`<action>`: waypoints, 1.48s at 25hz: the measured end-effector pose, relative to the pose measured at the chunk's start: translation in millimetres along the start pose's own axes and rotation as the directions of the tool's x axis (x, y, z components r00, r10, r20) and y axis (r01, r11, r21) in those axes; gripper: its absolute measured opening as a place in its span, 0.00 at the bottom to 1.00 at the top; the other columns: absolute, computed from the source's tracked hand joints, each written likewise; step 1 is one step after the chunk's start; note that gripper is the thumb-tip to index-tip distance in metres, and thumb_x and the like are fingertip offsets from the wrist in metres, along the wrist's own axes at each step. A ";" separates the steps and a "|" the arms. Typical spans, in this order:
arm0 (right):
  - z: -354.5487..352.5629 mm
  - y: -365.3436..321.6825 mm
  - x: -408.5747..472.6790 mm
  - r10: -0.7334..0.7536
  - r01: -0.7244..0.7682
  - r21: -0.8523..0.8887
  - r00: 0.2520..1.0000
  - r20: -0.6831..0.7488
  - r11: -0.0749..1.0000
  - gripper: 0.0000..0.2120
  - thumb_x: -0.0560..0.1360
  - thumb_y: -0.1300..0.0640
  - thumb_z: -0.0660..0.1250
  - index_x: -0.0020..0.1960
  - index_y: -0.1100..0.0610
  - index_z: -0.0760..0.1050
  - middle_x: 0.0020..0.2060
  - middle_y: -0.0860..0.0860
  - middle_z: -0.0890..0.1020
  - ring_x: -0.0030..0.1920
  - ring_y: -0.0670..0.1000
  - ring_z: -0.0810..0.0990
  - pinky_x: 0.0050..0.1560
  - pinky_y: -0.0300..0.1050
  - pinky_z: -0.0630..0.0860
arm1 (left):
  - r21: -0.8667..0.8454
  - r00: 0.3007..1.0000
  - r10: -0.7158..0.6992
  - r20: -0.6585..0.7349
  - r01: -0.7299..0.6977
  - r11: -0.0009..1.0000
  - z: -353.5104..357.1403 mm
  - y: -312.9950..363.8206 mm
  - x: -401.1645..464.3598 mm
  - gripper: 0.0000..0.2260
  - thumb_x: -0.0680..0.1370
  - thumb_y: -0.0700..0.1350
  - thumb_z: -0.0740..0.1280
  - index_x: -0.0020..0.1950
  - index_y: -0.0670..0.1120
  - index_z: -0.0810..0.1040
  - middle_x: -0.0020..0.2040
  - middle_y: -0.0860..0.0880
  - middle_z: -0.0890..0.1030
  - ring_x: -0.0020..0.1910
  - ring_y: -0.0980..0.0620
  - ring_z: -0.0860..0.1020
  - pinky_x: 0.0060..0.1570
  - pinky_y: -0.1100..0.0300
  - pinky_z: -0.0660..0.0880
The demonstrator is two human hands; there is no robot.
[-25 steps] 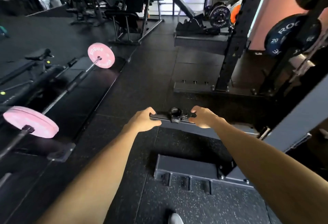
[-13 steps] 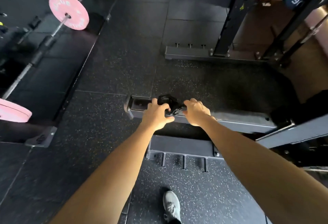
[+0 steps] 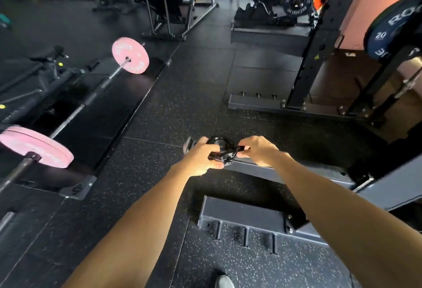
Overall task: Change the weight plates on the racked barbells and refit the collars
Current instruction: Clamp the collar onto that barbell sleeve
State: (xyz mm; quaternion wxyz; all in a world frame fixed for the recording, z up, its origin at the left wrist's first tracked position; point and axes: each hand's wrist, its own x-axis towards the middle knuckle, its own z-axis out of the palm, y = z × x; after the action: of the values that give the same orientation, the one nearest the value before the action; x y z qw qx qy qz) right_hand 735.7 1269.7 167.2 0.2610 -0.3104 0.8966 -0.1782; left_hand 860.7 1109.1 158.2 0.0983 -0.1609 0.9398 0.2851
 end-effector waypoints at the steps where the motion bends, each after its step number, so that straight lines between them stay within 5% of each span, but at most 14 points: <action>1: -1.8 -9.3 -21.5 -0.033 0.033 -0.002 0.999 -0.019 0.999 0.03 0.76 0.54 0.68 0.50 0.50 0.78 0.41 0.50 0.79 0.44 0.54 0.78 0.43 0.48 0.73 | 0.000 0.999 0.020 -0.026 -0.020 1.000 -5.3 4.7 -22.8 0.20 0.74 0.49 0.73 0.64 0.46 0.76 0.57 0.48 0.66 0.58 0.49 0.67 0.64 0.49 0.65; 8: -4.5 -56.7 -213.2 -0.191 0.207 0.099 0.970 -0.152 0.973 0.02 0.76 0.58 0.68 0.48 0.56 0.77 0.39 0.53 0.81 0.37 0.49 0.77 0.34 0.40 0.69 | -0.097 0.977 0.141 -0.157 -0.157 0.983 -26.7 59.4 -207.3 0.09 0.76 0.49 0.71 0.54 0.53 0.75 0.56 0.48 0.69 0.55 0.47 0.73 0.58 0.52 0.71; 12: -19.8 -62.3 -303.2 -0.112 0.172 0.397 0.979 -0.170 0.902 0.08 0.77 0.61 0.67 0.55 0.60 0.74 0.44 0.56 0.81 0.39 0.48 0.81 0.36 0.44 0.74 | -0.239 0.983 0.124 -0.132 -0.153 0.959 -39.4 108.6 -276.2 0.07 0.77 0.55 0.67 0.48 0.55 0.71 0.53 0.47 0.77 0.49 0.49 0.77 0.54 0.55 0.73; 15: -45.4 -57.8 -364.5 -0.071 0.155 0.547 0.982 -0.173 0.822 0.08 0.78 0.61 0.66 0.57 0.58 0.72 0.47 0.54 0.79 0.47 0.52 0.83 0.42 0.46 0.81 | -0.391 0.986 0.123 -0.113 -0.158 0.907 -48.8 154.9 -312.0 0.14 0.74 0.60 0.67 0.54 0.56 0.71 0.62 0.45 0.75 0.56 0.48 0.79 0.59 0.47 0.76; 20: -84.8 -24.2 -450.8 -0.063 0.158 0.717 0.986 -0.158 0.679 0.15 0.79 0.60 0.65 0.64 0.61 0.68 0.58 0.56 0.78 0.55 0.56 0.83 0.49 0.53 0.81 | -0.497 0.971 0.182 -0.155 -0.236 0.835 -48.3 245.3 -354.1 0.23 0.78 0.54 0.67 0.67 0.46 0.64 0.69 0.45 0.66 0.64 0.49 0.69 0.54 0.47 0.79; 26: -116.8 25.7 -553.8 -0.091 0.196 0.763 0.980 -0.178 0.616 0.16 0.80 0.60 0.64 0.65 0.61 0.66 0.62 0.59 0.79 0.56 0.58 0.83 0.51 0.55 0.80 | -0.495 0.959 0.239 -0.154 -0.284 0.821 -20.7 338.9 -403.5 0.22 0.77 0.59 0.66 0.63 0.47 0.65 0.70 0.44 0.65 0.62 0.46 0.73 0.50 0.49 0.82; 30: -142.5 50.4 -610.4 -0.114 0.236 0.762 0.971 -0.211 0.603 0.27 0.79 0.59 0.65 0.73 0.63 0.58 0.61 0.61 0.78 0.52 0.59 0.84 0.44 0.52 0.81 | -0.536 0.951 0.261 -0.167 -0.310 0.785 -10.7 396.6 -432.6 0.19 0.76 0.58 0.67 0.54 0.48 0.63 0.68 0.43 0.65 0.65 0.42 0.72 0.46 0.46 0.82; 33: -163.9 61.3 -646.2 -0.137 0.273 0.759 0.961 -0.240 0.591 0.24 0.80 0.58 0.64 0.71 0.65 0.62 0.59 0.62 0.80 0.53 0.60 0.84 0.50 0.55 0.81 | -0.562 0.945 0.261 -0.197 -0.327 0.759 -8.3 438.8 -452.4 0.19 0.76 0.59 0.66 0.50 0.49 0.60 0.67 0.45 0.63 0.65 0.44 0.71 0.45 0.43 0.82; 37: -191.1 69.8 -677.1 -0.176 0.336 0.708 0.940 -0.292 0.621 0.17 0.80 0.56 0.62 0.64 0.66 0.70 0.57 0.64 0.80 0.52 0.59 0.83 0.52 0.53 0.80 | -0.574 0.938 0.274 -0.211 -0.346 0.742 -11.1 480.3 -464.6 0.21 0.78 0.59 0.62 0.59 0.47 0.59 0.66 0.47 0.64 0.60 0.48 0.77 0.46 0.44 0.82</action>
State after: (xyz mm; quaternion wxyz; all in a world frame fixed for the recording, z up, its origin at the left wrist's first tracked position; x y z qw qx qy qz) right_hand 1047.2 1791.5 528.5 0.2481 -0.2813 0.7103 -0.5956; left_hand 1119.1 1594.6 538.0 -0.0601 -0.0411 0.8171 0.5719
